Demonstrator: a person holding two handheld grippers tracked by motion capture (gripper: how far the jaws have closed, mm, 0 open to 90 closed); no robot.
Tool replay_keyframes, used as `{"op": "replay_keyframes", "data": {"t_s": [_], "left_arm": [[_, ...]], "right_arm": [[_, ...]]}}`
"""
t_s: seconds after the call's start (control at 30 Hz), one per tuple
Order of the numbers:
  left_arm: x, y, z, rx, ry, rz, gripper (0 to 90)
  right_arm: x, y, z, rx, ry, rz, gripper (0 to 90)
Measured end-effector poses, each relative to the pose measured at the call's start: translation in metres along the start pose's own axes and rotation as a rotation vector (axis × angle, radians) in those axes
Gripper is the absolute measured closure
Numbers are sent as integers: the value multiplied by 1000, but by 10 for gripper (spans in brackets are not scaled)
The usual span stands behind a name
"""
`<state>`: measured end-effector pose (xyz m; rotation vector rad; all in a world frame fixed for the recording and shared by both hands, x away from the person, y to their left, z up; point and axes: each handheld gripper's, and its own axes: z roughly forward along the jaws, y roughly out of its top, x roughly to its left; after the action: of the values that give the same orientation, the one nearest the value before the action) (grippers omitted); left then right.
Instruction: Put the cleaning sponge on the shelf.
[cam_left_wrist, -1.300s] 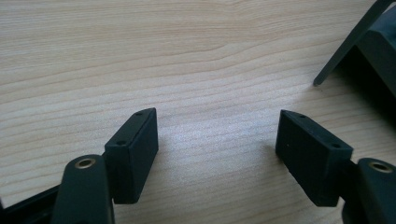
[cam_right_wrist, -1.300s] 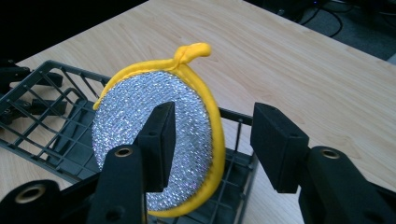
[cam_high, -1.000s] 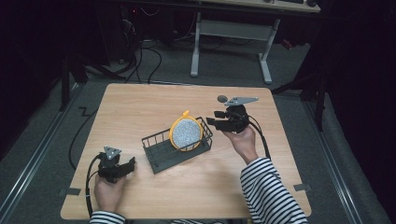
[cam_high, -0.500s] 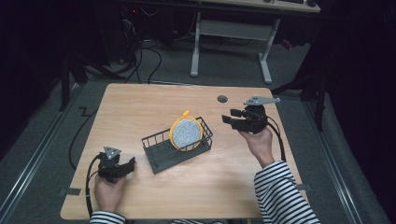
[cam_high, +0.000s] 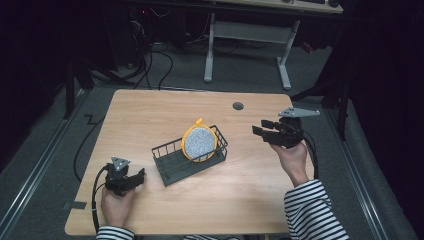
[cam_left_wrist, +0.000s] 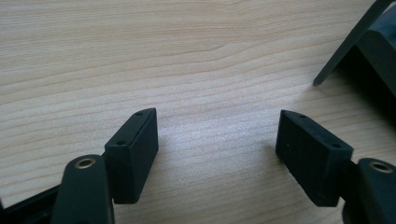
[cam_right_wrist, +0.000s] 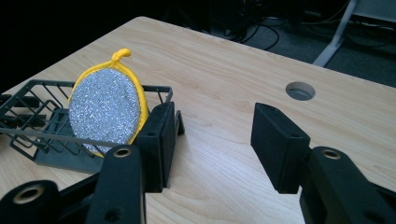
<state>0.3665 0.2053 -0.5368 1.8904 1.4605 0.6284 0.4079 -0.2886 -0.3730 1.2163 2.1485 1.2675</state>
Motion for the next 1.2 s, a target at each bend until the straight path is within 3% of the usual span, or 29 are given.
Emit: {"op": "replay_keyframes", "data": {"t_s": [0.5, 0.67, 0.83, 1.2], "left_arm": [[-1, 0, 0, 1, 3, 5, 302], [-1, 0, 0, 2, 3, 5, 303], [-1, 0, 0, 1, 3, 4, 303], [-1, 0, 0, 1, 4, 4, 303]], "right_arm": [[-16, -27, -37, -25, -53, 54, 497], [-14, -31, -53, -33, -101, 23, 492], [-17, -37, -62, -46, -103, 36, 494], [-26, -69, -75, -38, -109, 80, 492]]}}
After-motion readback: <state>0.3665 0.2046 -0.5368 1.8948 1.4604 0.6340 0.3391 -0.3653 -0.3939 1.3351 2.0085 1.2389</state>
